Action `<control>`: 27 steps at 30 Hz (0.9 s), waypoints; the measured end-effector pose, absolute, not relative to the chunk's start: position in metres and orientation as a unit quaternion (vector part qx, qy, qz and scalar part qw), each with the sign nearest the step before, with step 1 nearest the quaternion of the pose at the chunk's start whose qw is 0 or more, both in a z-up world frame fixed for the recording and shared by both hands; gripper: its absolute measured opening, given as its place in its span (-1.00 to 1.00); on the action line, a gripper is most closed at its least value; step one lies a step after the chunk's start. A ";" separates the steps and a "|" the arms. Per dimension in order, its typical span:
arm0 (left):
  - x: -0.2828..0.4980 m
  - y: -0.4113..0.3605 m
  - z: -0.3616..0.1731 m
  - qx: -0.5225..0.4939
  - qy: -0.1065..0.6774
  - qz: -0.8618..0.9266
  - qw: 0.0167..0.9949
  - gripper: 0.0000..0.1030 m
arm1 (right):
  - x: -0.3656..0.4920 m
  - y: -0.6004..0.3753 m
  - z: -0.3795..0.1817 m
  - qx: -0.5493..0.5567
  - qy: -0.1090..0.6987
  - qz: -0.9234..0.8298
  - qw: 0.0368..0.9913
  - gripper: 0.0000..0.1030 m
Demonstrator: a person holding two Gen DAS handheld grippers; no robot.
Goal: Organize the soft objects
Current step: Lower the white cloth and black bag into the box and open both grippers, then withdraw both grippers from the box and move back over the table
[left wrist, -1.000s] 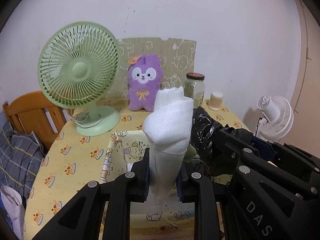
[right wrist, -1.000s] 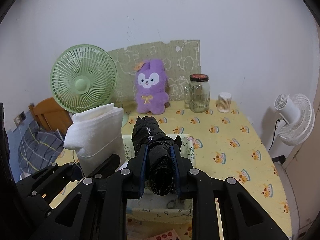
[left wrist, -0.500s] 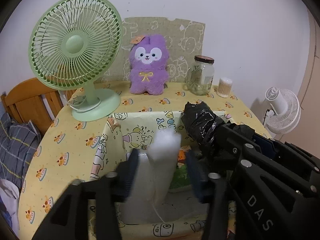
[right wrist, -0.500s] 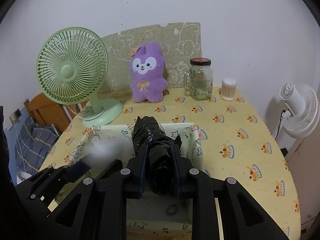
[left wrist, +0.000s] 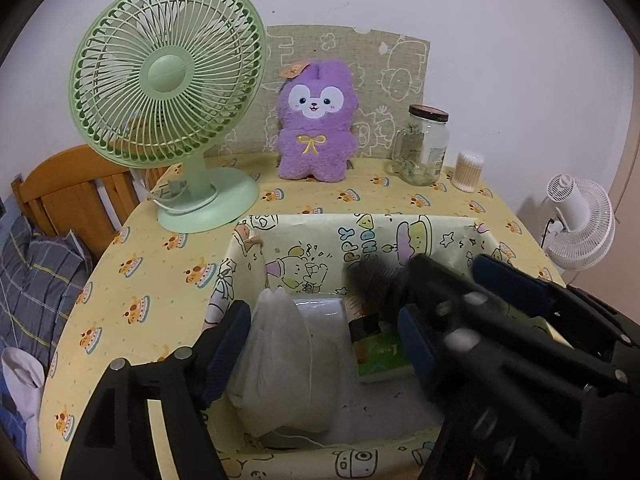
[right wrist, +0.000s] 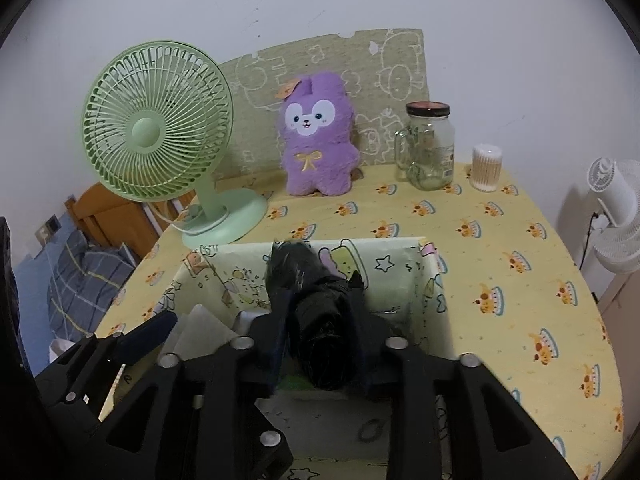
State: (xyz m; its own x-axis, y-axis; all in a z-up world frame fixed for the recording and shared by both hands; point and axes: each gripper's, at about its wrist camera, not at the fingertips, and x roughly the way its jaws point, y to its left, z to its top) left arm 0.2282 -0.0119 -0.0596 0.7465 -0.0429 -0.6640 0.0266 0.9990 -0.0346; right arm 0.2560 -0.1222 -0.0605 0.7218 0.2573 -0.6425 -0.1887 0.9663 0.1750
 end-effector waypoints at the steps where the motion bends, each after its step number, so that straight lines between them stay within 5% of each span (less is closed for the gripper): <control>1: 0.227 -0.012 -0.059 -0.010 0.353 -0.018 0.935 0.62 | 0.255 -0.123 -0.060 0.049 0.351 0.118 0.928 0.34; 13: 0.212 -0.015 -0.044 -0.003 0.334 -0.028 0.942 0.86 | 0.240 -0.123 -0.046 0.026 0.336 0.085 0.938 0.79; 27: 0.179 -0.017 -0.024 0.008 0.307 -0.031 0.951 0.99 | 0.205 -0.123 -0.022 0.009 0.310 0.060 0.949 0.93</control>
